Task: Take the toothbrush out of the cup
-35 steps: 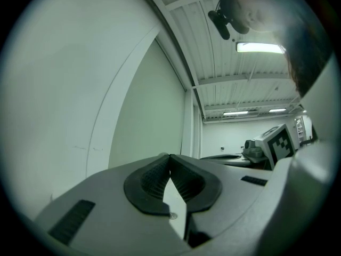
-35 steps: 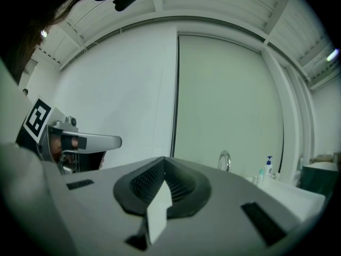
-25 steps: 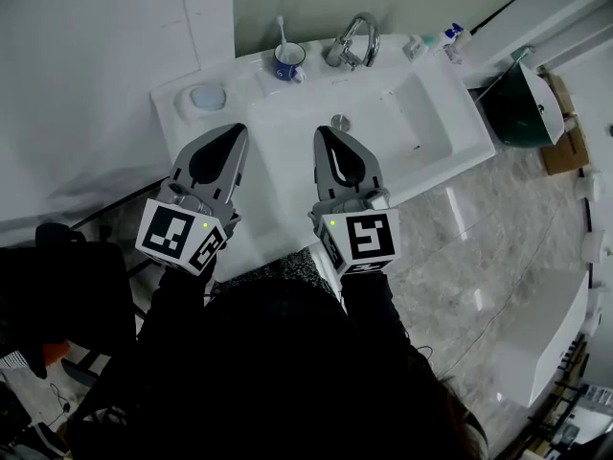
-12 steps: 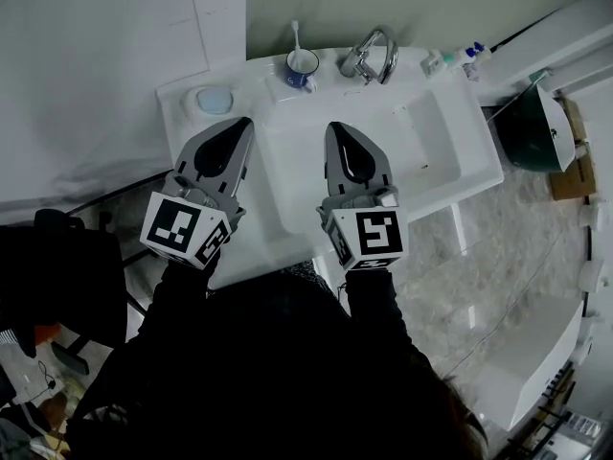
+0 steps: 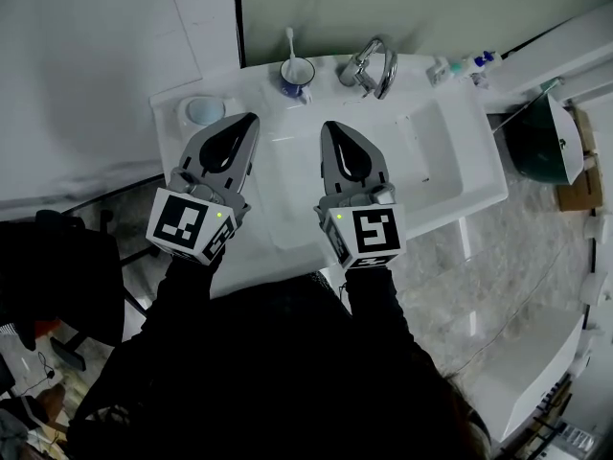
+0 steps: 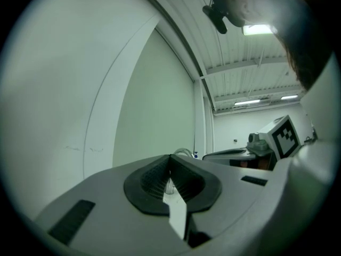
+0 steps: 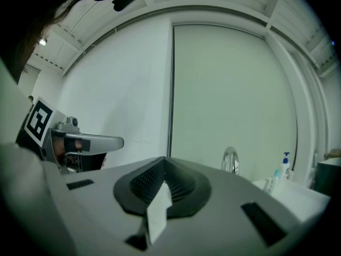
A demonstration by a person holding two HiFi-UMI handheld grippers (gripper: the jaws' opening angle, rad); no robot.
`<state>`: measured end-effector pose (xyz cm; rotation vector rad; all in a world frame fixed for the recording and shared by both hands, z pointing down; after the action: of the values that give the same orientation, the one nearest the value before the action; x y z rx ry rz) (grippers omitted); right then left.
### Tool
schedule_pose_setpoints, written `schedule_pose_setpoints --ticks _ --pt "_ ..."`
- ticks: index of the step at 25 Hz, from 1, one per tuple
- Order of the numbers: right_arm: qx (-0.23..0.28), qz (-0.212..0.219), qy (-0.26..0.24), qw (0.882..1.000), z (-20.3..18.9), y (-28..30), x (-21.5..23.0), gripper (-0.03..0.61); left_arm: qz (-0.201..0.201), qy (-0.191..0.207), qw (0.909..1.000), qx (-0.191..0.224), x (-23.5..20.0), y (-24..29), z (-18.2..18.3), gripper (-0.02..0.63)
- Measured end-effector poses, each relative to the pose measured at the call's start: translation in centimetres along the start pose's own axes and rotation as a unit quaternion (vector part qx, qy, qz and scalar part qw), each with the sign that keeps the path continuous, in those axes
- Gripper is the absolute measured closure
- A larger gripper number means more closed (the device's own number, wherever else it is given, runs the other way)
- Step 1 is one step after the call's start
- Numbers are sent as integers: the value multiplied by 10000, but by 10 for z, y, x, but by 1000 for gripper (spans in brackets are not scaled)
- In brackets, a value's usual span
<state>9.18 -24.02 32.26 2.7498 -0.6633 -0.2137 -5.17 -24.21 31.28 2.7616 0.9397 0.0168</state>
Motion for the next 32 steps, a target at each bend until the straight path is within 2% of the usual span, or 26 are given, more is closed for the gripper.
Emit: schedule_pose_setpoints --ticks 7,14,20,26,29,30,32 --pt "-92 101 116 9998 -4 15 23 574 28 164 9998 -135 -2 33 1 607" --pt "-65 221 -71 9997 -7 40 36 574 -13 254 9995 -167 -12 68 0 607" --pt "-107 299 2 9995 -9 57 45 574 72 297 9990 -328 -29 100 -7 607" --pt "-209 344 57 9992 -15 69 50 574 -124 -175 9989 -409 -51 134 -21 606" --pt "-259 366 84 9990 -19 73 50 574 -169 -297 9976 -602 -61 150 -29 604" --pt "-288 364 89 9989 -21 74 51 574 -180 -344 9968 -693 -63 155 -32 591" --pt "-344 347 100 9988 -26 75 53 574 -207 -436 9946 -916 -69 166 -38 505"
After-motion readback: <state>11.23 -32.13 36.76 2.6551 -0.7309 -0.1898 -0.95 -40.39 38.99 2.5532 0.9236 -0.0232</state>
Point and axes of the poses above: the fingertips, and each gripper's own axes: y forward along the fingers, x to its right, z out of its top, the point moved 4 cm from there along -y, backward along the fingers, and after that the axes turned 15 degrees about -x, right-handed, at the moved point
